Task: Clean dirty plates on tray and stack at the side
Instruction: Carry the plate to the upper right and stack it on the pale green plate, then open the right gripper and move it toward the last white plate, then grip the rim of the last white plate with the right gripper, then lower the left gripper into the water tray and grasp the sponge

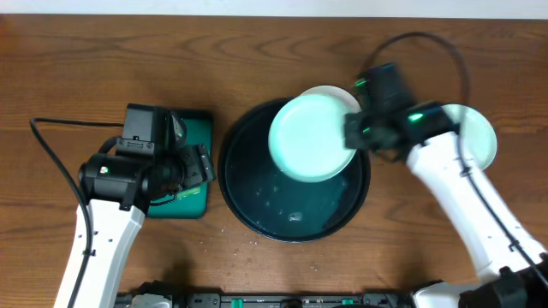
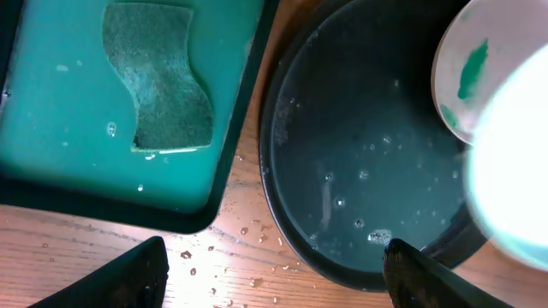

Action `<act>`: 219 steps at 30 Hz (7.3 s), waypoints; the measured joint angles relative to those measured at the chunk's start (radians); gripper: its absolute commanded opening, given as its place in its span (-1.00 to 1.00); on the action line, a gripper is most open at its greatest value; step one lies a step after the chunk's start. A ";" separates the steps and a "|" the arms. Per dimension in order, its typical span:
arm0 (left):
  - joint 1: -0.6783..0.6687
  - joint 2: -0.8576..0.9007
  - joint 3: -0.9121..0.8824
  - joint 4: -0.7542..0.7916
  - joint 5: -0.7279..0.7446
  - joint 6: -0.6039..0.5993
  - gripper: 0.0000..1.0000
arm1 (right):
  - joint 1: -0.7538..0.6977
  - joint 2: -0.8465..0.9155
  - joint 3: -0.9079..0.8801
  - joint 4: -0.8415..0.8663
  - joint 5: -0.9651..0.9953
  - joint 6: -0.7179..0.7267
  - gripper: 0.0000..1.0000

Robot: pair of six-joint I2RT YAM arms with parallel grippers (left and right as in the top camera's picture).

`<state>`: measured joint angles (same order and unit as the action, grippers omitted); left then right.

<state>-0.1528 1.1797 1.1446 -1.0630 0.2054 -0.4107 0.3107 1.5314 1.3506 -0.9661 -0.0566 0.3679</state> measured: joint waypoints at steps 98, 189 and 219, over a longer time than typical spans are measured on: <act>0.000 0.017 -0.001 0.004 -0.002 0.000 0.62 | -0.232 0.525 0.022 0.415 -0.414 -0.254 -0.97; -0.009 -0.038 -0.039 0.351 -0.285 0.235 -0.86 | -0.056 0.307 -0.304 0.279 -0.294 -0.057 -0.98; 0.005 0.188 -0.039 0.307 -0.384 0.195 -0.85 | -0.056 0.307 -0.304 0.279 -0.298 -0.058 -0.97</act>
<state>-0.1474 1.3682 1.1061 -0.7563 -0.1787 -0.2153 0.2543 1.8389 1.0470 -0.6868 -0.3546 0.3099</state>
